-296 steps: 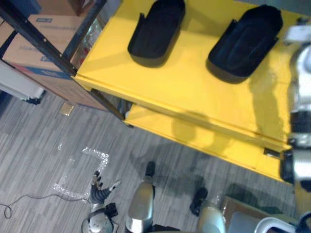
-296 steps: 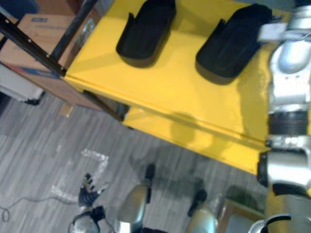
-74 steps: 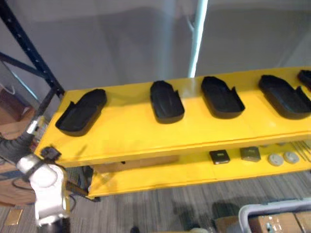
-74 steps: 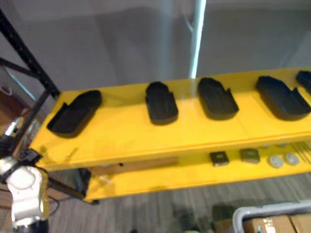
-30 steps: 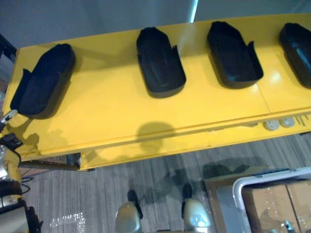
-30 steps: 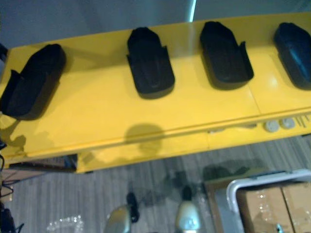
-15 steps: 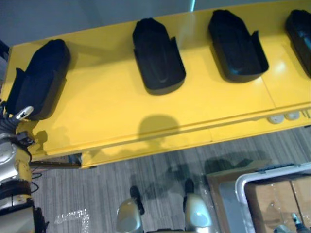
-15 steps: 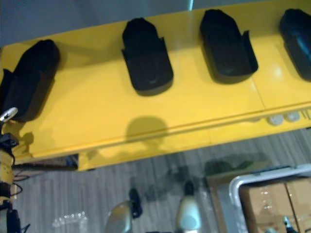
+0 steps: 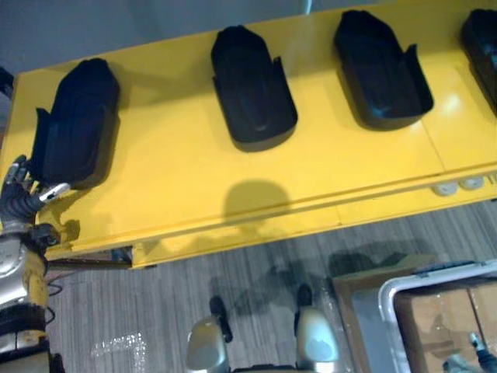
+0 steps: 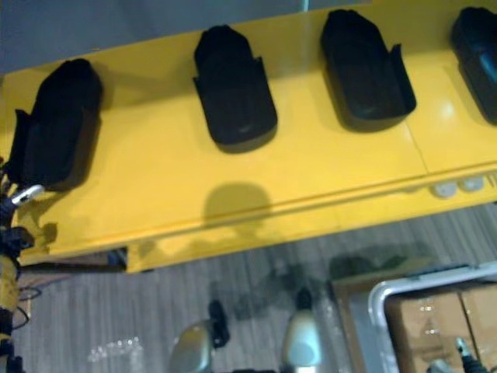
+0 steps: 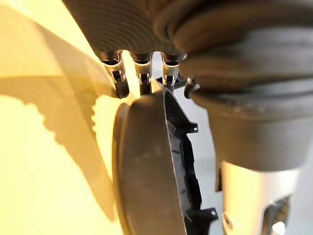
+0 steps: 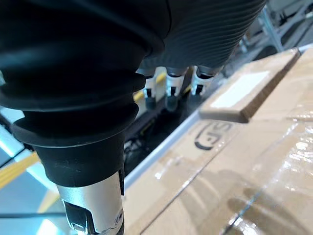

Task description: Walk over and take plastic housings, then place them on the shelf

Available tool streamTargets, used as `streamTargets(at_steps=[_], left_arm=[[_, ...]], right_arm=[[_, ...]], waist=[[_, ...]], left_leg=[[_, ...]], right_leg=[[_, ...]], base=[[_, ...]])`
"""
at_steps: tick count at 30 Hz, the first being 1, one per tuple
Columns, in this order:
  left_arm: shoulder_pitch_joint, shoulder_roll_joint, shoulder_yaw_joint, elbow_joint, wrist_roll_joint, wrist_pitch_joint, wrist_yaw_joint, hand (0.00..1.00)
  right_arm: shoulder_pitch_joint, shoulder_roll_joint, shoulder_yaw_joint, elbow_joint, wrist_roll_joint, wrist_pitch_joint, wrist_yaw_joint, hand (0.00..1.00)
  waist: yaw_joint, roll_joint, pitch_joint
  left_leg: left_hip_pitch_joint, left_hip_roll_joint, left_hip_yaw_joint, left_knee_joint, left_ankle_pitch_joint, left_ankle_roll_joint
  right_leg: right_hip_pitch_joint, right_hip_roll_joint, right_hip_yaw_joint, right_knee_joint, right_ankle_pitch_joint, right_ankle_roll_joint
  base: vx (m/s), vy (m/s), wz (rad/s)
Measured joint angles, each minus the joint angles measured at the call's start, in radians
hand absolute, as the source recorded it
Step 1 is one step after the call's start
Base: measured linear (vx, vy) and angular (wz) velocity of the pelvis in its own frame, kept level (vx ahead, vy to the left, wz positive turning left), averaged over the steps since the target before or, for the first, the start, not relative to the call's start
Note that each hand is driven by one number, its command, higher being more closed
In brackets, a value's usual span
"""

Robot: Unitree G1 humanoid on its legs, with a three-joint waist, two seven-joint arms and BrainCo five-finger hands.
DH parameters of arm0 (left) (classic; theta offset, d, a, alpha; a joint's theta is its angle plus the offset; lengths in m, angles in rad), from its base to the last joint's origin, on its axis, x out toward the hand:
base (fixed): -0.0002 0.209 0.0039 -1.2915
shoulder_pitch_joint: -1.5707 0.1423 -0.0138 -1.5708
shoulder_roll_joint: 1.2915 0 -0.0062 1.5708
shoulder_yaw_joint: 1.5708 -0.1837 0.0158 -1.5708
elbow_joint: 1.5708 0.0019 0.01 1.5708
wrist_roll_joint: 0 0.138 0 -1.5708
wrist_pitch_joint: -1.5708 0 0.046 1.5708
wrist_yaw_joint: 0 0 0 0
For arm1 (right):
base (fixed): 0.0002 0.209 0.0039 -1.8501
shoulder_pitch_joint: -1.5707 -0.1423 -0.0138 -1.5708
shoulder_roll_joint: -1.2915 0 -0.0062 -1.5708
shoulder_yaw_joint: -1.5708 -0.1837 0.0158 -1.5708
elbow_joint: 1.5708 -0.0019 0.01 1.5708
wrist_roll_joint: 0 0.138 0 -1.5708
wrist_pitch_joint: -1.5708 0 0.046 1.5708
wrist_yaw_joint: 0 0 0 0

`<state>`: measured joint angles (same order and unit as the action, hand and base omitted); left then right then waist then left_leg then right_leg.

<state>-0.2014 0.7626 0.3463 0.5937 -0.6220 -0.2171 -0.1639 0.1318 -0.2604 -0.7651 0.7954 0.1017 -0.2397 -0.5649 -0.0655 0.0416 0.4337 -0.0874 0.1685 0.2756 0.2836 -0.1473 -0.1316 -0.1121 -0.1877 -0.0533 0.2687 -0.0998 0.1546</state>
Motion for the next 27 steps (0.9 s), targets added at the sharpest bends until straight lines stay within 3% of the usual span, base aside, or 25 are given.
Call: streamTargets(at_steps=[9,17,18,20,23,27], left_arm=[[0.089,-0.072,0.001,-0.067,-0.008,-0.002,-0.051,0.00],[0.102,-0.076,-0.013,-0.111,-0.005,-0.002,-0.070,0.00],[0.101,-0.076,-0.014,-0.111,-0.004,-0.002,-0.053,0.00],[0.083,-0.076,-0.015,-0.090,0.054,-0.016,0.126,0.00],[0.056,-0.076,-0.011,-0.053,0.083,-0.030,0.281,0.00],[0.010,-0.076,-0.005,-0.019,0.122,-0.034,0.375,0.00]], right_arm=[[0.013,0.017,0.000,0.007,0.000,0.000,-0.001,0.00],[0.017,0.023,0.001,0.029,0.000,0.000,-0.002,0.00],[0.018,0.024,0.001,0.029,0.000,0.000,-0.002,0.00],[0.021,0.025,0.001,0.037,0.000,0.000,-0.002,0.00],[0.021,0.028,0.001,0.051,0.000,-0.001,-0.004,0.00],[0.021,0.034,0.005,0.051,0.000,-0.020,-0.020,0.00]], waist=[[0.016,0.033,-0.040],[0.021,0.024,-0.097],[0.021,0.024,-0.098],[0.020,0.020,-0.101],[0.020,0.014,-0.105],[0.022,0.007,-0.109]], left_leg=[[0.002,-0.010,-0.022,-0.004,-0.003,0.005],[0.019,-0.015,-0.017,-0.030,-0.002,0.005],[0.019,-0.015,-0.017,-0.030,-0.002,0.005],[0.019,-0.015,-0.016,-0.032,-0.001,0.004],[0.019,-0.016,-0.013,-0.033,-0.001,0.004],[0.016,-0.017,-0.007,-0.036,0.002,0.004]], right_leg=[[0.040,-0.009,-0.029,-0.037,0.004,0.008],[0.061,-0.010,-0.029,-0.072,0.018,0.011],[0.061,-0.010,-0.029,-0.072,0.019,0.011],[0.059,-0.010,-0.028,-0.074,0.020,0.011],[0.056,-0.010,-0.026,-0.075,0.020,0.011],[0.045,-0.010,-0.021,-0.075,0.023,0.008]], base=[[0.01,0.008,0.09],[0.00,0.000,0.00],[0.00,0.000,0.00],[0.00,0.000,0.00],[0.00,0.000,0.00],[0.00,0.001,-0.04]])
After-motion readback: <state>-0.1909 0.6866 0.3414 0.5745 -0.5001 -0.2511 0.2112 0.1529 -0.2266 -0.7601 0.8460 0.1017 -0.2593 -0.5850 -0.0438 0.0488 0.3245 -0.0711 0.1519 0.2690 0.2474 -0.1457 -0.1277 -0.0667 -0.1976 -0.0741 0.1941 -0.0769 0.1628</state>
